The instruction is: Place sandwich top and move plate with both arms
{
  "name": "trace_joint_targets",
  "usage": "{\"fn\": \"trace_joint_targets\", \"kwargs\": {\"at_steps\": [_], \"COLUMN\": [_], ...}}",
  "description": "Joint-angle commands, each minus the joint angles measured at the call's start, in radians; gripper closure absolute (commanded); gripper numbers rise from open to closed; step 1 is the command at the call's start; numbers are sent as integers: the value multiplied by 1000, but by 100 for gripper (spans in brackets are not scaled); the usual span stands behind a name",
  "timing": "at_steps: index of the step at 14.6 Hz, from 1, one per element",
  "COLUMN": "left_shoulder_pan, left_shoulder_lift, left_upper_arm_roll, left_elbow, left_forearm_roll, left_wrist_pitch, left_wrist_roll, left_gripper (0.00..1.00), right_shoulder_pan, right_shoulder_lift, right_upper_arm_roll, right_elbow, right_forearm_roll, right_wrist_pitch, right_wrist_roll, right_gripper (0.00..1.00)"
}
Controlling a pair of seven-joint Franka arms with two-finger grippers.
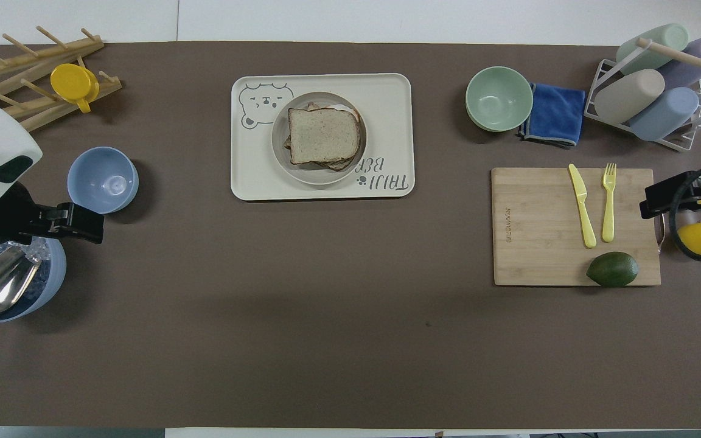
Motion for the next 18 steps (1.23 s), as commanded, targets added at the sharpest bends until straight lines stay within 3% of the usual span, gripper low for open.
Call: {"fn": "trace_joint_targets", "kwargs": {"at_steps": [1,3,5,10,13,18], "left_shoulder_pan": [-2,14,27,20,17,17], "left_shoulder_lift": [72,77,59,61,61,54], "left_upper_arm_roll": [10,4,33,38,16,16], "left_elbow": [109,91,39,29,31,25], "left_forearm_roll": [2,-11,-109,-96,-14,-16], "left_wrist_pitch": [-21,1,45,48,53,55], "left_wrist_roll": [-7,-2,-5,4,25,24], "left_gripper": [0,0,0,0,0,0], "right_shoulder_pan": [-4,-6,-6,-6,-6,-6], "right_shoulder_lift": [-5,-5,-5,-5,-5,-5], "right_upper_arm_roll": [1,1,1,1,1,1], "right_elbow": [-5,-5,-5,-7,-5,-5], "right_forearm_roll": [-12,-12,-12,-12,-12,-12], "right_wrist_pitch": [9,9,9,11,11,11], "right_wrist_roll": [-30,-30,-30,-30,-30,-30], "right_gripper": [0,0,0,0,0,0]}}
